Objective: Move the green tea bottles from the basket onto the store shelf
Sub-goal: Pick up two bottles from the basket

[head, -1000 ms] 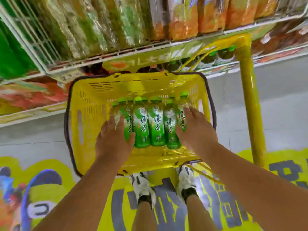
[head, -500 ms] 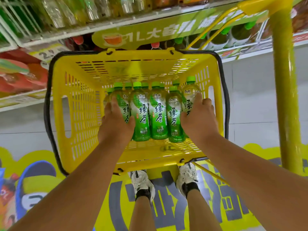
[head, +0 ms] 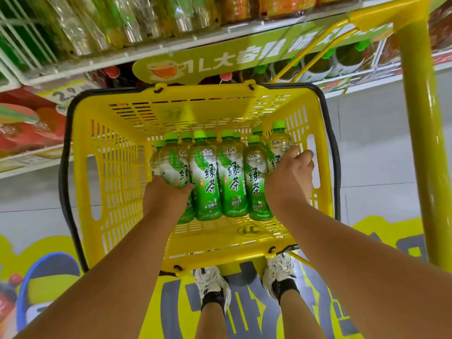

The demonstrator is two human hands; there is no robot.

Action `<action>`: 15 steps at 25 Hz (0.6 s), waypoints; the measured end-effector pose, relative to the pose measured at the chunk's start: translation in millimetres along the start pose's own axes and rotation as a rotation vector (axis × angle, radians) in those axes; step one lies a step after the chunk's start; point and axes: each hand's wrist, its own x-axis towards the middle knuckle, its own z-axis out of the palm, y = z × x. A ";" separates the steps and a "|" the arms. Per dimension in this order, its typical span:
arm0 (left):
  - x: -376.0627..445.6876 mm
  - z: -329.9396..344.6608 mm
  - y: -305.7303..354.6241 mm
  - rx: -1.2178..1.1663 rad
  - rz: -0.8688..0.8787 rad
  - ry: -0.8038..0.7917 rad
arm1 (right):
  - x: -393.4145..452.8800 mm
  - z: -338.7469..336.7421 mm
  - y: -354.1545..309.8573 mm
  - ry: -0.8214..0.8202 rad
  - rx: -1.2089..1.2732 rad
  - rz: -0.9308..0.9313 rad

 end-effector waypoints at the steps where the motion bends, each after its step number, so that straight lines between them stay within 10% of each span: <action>1: 0.4 0.3 -0.5 -0.010 -0.002 -0.002 | 1.4 -0.2 -0.7 -0.005 -0.017 -0.001; 15: -51.6 -45.2 1.2 -0.203 0.103 0.069 | -27.8 -46.6 13.1 -0.173 0.717 0.121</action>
